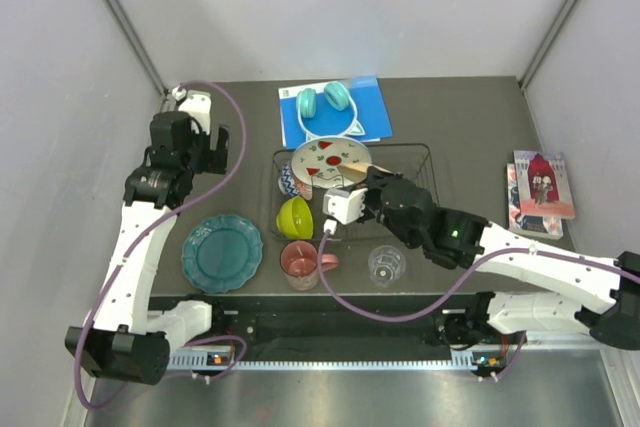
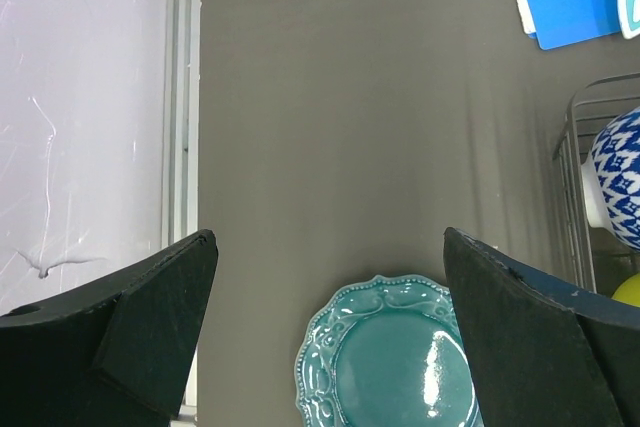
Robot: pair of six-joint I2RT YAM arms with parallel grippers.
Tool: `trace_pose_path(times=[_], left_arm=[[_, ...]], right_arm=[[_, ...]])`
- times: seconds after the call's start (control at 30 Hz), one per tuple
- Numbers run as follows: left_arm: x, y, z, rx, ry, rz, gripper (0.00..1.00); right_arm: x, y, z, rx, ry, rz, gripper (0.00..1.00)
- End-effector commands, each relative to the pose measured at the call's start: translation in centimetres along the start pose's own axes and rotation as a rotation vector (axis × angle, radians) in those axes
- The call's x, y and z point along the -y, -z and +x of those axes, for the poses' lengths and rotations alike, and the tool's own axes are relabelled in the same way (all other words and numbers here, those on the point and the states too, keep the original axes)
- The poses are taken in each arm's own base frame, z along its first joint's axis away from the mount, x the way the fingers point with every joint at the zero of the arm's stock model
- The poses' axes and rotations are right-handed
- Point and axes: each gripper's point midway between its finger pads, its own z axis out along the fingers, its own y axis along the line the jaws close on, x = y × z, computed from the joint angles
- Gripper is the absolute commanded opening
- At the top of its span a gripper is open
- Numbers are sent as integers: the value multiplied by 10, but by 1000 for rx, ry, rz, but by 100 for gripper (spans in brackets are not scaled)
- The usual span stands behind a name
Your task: Load the mixed dishes into the dish rack
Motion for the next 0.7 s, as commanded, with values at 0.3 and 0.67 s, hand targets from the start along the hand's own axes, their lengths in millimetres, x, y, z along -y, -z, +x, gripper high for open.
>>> trace_pose_path(times=[0.3, 0.67], left_arm=[[-4, -6, -5, 44, 42, -6, 99], [-7, -9, 3, 39, 59, -8, 99]], right_arm=[[27, -9, -54, 171, -16, 60, 0], [9, -29, -71, 230, 7, 21, 0]])
